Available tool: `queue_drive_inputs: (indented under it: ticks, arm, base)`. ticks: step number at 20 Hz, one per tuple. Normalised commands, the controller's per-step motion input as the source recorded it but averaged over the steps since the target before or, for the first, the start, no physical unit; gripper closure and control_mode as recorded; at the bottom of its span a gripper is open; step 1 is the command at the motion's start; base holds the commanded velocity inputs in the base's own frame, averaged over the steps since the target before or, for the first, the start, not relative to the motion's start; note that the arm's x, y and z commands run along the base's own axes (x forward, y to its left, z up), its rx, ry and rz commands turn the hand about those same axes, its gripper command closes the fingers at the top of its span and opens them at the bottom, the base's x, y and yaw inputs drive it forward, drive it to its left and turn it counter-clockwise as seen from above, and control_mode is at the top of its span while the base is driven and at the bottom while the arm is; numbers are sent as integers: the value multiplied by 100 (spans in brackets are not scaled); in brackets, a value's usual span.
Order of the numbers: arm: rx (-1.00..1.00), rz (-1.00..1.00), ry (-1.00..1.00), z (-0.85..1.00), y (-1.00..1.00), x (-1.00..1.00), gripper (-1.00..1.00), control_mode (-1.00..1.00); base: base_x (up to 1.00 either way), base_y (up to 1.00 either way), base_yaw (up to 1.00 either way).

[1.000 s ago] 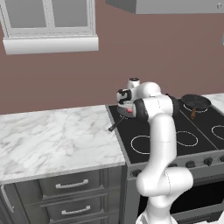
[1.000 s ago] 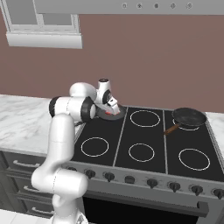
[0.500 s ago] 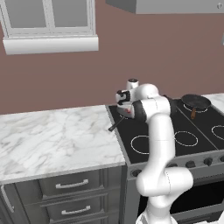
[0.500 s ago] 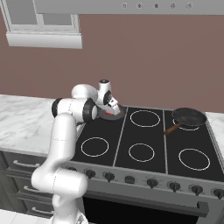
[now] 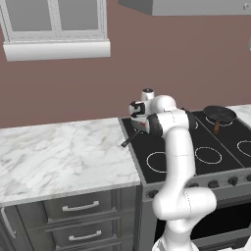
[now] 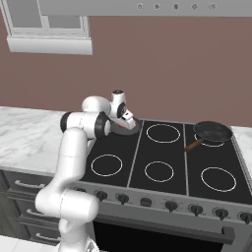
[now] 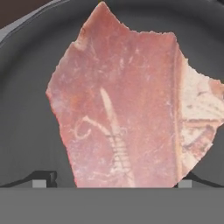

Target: Place one of the steaks on the plate and the other in the bowl. Then place the bowl in the fridge.

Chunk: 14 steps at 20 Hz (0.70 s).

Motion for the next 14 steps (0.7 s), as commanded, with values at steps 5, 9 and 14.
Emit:
queue_drive_inputs:
  ticks: [5,9,14]
  arm:
    - [0,0,0,0,0,10,-100,-100]
    - [0,0,0,0,0,1,100,-100]
    - [0,0,0,0,0,0,100,-100]
  base:
    - [0,0,0]
    - [0,0,0]
    - [0,0,0]
